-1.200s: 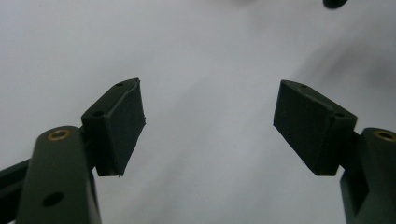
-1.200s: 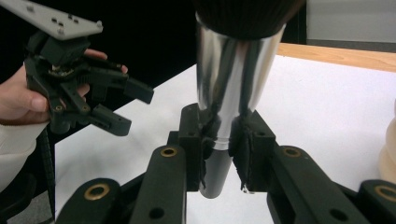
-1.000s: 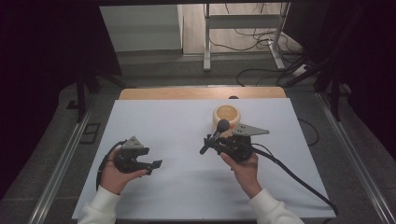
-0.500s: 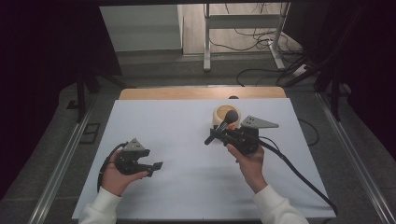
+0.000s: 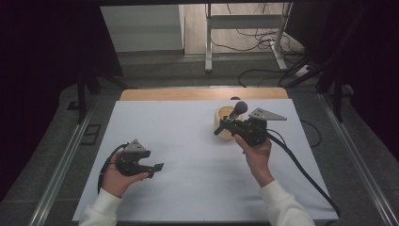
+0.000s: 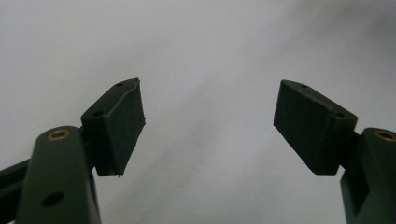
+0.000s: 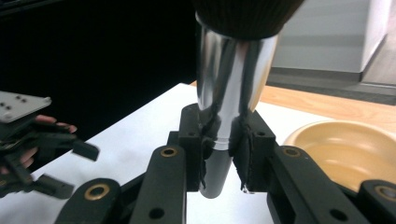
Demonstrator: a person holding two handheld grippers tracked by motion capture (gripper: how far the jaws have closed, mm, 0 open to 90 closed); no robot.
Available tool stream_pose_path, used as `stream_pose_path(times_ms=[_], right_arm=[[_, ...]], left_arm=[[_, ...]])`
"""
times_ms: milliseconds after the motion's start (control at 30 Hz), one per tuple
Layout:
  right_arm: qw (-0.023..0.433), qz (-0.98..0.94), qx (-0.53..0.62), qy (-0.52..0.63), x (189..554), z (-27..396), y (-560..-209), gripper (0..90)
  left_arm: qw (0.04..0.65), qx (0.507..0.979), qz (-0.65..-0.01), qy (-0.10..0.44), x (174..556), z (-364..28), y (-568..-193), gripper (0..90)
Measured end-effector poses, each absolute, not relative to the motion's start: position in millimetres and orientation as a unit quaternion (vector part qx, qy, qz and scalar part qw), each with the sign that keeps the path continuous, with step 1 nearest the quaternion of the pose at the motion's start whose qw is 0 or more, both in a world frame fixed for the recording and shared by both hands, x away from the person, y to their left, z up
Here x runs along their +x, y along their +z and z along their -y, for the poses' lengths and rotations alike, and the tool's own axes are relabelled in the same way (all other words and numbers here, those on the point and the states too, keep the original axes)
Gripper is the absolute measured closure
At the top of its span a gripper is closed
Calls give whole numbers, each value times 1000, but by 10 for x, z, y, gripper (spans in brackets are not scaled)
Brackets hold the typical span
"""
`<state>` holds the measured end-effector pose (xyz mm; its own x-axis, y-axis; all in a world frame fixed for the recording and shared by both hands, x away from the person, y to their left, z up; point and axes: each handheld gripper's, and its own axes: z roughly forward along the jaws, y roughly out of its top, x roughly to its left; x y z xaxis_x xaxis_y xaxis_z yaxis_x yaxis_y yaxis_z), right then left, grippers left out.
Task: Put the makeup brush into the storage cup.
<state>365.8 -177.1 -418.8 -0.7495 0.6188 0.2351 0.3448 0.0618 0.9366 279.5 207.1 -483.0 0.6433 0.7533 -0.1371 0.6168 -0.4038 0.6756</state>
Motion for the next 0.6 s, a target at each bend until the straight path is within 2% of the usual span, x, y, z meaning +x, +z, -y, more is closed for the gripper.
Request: stream_pose_path(times_ms=[600], right_arm=[[135,-700,362,600,3933,1965,-4114,737]], left_arm=[[359,831,-414,94,2792,-2065,-4827,249]])
